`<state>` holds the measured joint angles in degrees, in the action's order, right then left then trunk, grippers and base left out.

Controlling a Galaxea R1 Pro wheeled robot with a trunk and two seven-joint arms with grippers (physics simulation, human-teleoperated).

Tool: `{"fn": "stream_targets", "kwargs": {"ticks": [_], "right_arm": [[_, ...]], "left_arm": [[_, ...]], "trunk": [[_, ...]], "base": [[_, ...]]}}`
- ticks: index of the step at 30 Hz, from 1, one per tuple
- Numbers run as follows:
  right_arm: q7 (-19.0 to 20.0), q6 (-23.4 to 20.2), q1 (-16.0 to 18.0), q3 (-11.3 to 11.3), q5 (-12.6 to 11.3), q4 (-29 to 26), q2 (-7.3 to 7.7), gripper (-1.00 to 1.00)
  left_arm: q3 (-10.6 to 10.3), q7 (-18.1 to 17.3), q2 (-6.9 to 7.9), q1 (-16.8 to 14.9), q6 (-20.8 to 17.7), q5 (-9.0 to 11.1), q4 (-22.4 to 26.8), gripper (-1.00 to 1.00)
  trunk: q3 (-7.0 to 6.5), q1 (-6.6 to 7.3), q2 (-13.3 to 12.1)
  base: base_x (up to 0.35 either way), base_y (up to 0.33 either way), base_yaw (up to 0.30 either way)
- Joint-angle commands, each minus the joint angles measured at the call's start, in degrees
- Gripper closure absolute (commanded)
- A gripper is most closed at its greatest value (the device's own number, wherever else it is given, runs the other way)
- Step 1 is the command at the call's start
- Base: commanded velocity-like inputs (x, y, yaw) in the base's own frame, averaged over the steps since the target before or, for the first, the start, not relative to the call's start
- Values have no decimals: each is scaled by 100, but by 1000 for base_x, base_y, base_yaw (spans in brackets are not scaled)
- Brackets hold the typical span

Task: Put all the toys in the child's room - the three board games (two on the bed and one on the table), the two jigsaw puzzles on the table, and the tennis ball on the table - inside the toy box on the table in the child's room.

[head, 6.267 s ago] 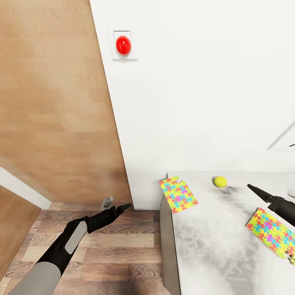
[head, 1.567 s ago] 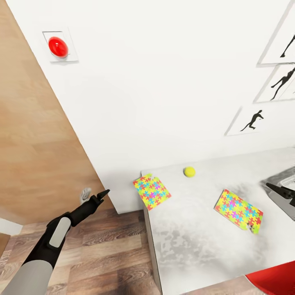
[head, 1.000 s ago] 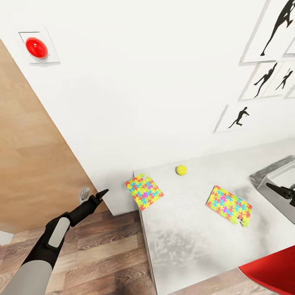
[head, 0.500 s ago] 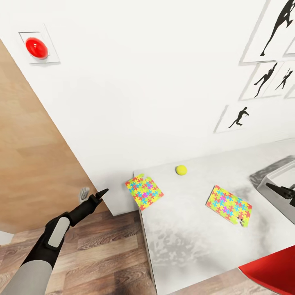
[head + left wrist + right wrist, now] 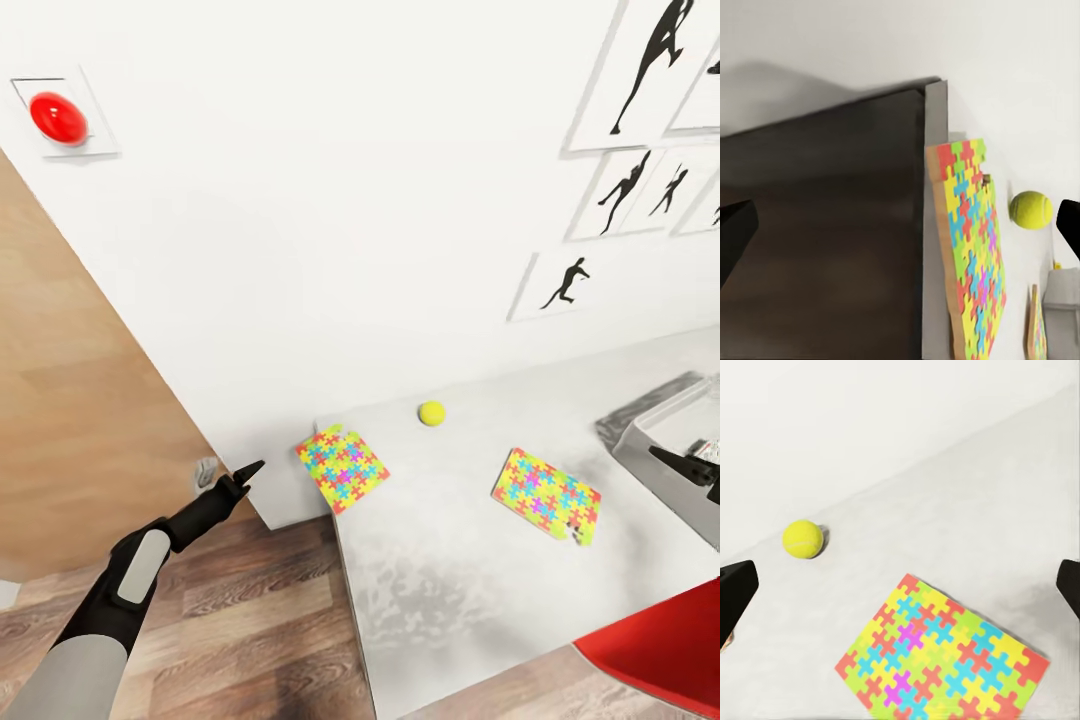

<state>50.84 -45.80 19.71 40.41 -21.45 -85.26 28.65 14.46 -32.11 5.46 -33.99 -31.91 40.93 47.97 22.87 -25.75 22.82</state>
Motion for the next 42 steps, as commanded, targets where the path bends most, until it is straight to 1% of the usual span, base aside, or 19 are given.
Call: {"fn": "stream_targets", "kwargs": {"ticks": [1, 13, 35, 42], "right_arm": [[14, -31, 7, 3, -8, 1, 0, -100], [14, -33, 7, 2, -8, 1, 0, -100], [14, -33, 7, 6, -14, 1, 0, -100], [14, -34, 7, 4, -15, 1, 0, -100]], "left_arm": [[11, -6, -1, -3, -44, 29, 0, -100], [14, -9, -1, -1, -44, 26, -27, -100], [45, -8, 27, -1, -44, 20, -239, -100], [111, -6, 31, -1, -44, 20, -262, -100]], "trunk": [[9, -3, 10], [9, -3, 10], [9, -3, 10], [9, -3, 10]], "base": [[0, 0, -158], [0, 0, -72], [0, 0, -9], [0, 0, -9]]}}
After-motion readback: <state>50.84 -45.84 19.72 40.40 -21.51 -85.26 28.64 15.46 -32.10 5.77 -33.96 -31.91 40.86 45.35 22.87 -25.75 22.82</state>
